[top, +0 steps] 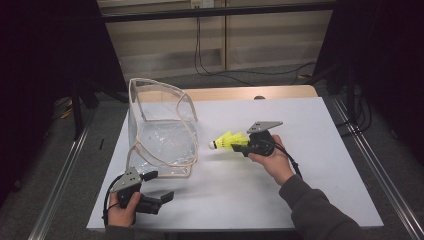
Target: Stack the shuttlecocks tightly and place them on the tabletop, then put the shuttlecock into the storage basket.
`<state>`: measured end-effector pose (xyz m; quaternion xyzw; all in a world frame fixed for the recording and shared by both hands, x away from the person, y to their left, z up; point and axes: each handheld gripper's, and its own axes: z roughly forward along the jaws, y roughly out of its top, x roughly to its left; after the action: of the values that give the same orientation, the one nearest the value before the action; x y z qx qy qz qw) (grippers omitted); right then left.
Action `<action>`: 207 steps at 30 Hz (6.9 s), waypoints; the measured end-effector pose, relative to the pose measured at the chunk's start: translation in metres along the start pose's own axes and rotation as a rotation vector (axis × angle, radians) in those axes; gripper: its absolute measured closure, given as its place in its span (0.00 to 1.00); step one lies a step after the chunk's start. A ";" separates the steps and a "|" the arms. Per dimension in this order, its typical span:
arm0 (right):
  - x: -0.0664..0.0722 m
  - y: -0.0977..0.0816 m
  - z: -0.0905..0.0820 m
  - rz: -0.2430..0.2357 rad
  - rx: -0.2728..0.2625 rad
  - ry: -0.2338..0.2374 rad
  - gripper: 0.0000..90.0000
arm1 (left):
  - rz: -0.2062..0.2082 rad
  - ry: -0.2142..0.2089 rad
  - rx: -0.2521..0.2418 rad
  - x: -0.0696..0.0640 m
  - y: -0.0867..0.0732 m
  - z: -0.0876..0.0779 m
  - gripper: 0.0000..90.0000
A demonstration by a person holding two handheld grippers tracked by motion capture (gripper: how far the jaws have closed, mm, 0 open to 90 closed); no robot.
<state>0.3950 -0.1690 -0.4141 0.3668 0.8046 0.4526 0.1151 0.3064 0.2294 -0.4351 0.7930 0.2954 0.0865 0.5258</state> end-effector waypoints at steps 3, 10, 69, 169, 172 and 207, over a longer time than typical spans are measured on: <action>0.000 0.003 -0.004 -0.004 0.001 -0.004 0.88 | -0.003 0.004 -0.010 0.000 0.000 0.000 0.03; 0.000 0.015 -0.014 -0.015 0.008 0.005 0.88 | 0.002 0.002 -0.004 0.001 0.000 0.000 0.03; 0.018 0.039 -0.030 -0.062 0.028 0.094 0.88 | -0.017 0.024 -0.042 0.000 0.002 -0.018 0.03; 0.064 0.137 -0.041 -0.180 0.011 0.106 0.88 | -0.019 -0.011 0.046 -0.024 0.001 0.002 0.03; 0.067 0.140 -0.034 -0.178 0.006 0.105 0.88 | -0.027 -0.012 0.047 -0.024 0.000 0.002 0.03; 0.082 0.150 0.000 -0.152 0.014 0.114 0.88 | -0.036 -0.020 0.027 -0.014 0.001 0.011 0.03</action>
<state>0.4099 -0.0638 -0.2801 0.2791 0.8384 0.4571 0.1006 0.3006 0.2130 -0.4360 0.7953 0.3055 0.0651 0.5195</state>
